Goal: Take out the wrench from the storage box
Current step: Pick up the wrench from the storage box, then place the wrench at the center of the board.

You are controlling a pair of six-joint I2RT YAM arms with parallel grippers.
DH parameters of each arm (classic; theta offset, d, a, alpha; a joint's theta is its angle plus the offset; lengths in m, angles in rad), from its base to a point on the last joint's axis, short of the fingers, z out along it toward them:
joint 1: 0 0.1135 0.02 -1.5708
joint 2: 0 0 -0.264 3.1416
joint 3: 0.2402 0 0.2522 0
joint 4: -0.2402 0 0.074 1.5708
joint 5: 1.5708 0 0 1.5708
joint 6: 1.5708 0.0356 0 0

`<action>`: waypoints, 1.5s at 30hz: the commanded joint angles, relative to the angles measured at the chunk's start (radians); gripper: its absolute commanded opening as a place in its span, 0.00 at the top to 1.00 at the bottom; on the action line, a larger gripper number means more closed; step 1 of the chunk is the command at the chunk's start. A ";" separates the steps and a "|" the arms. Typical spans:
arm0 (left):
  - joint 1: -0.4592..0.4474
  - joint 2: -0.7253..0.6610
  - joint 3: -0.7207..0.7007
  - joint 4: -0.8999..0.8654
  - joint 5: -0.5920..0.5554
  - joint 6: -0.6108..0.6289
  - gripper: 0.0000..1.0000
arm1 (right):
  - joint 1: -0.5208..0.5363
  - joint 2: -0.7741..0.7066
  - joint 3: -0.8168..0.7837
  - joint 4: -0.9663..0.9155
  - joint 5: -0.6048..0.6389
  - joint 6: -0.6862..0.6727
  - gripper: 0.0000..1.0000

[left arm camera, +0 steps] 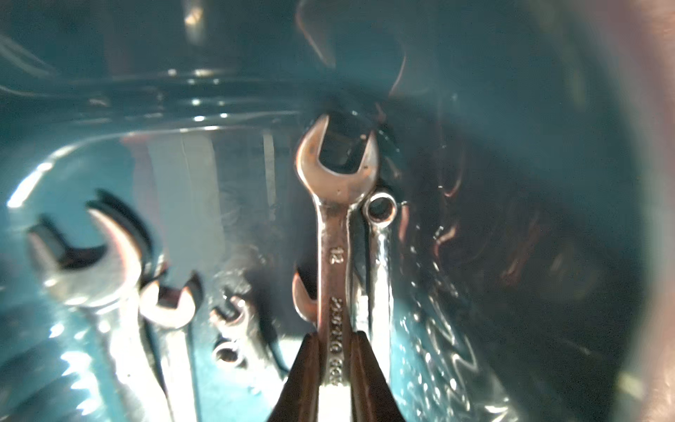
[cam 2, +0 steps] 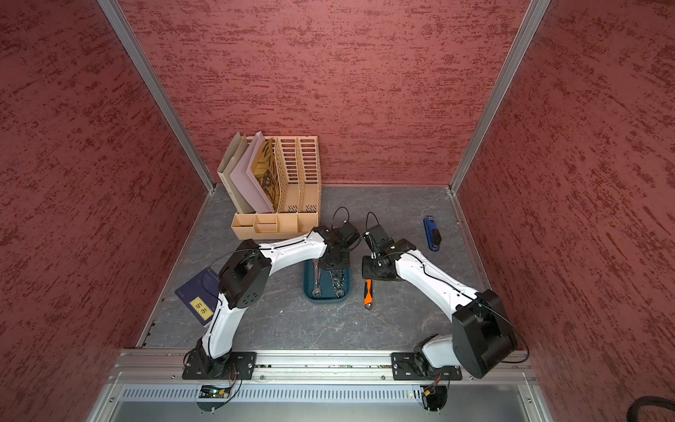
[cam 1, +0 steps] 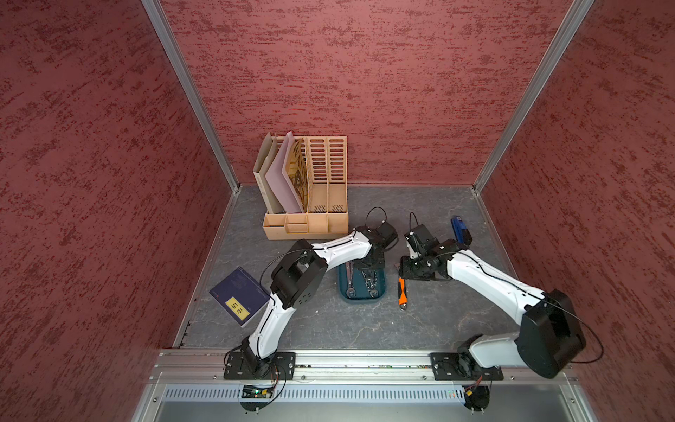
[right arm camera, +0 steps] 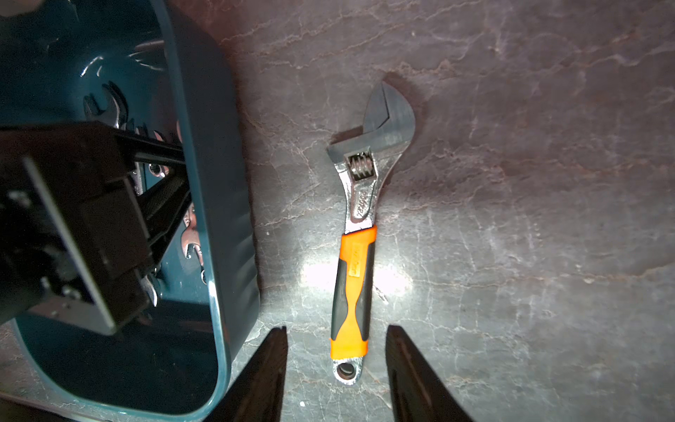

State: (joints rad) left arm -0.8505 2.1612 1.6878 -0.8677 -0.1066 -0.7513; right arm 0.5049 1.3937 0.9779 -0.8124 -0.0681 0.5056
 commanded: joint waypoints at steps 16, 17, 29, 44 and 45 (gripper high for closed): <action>0.042 -0.288 -0.102 -0.009 -0.003 0.055 0.90 | -0.004 -0.011 0.008 0.004 -0.009 -0.001 0.51; 0.049 -0.310 -0.119 -0.005 -0.001 0.061 0.90 | -0.003 -0.009 0.010 0.002 -0.010 -0.002 0.51; 0.188 -0.563 -0.419 0.075 0.019 0.116 0.90 | -0.003 0.011 0.052 -0.016 -0.018 -0.007 0.51; 0.321 -0.606 -0.758 0.293 0.157 0.157 0.90 | -0.003 0.033 0.104 -0.037 -0.042 -0.006 0.52; 0.323 -0.598 -0.766 0.301 0.159 0.161 0.90 | -0.003 0.034 0.105 -0.038 -0.044 -0.005 0.52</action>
State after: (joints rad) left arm -0.5369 1.5463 0.9337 -0.6518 0.0132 -0.6121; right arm 0.5049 1.4189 1.0508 -0.8326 -0.1017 0.5045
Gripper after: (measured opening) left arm 0.162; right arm 0.484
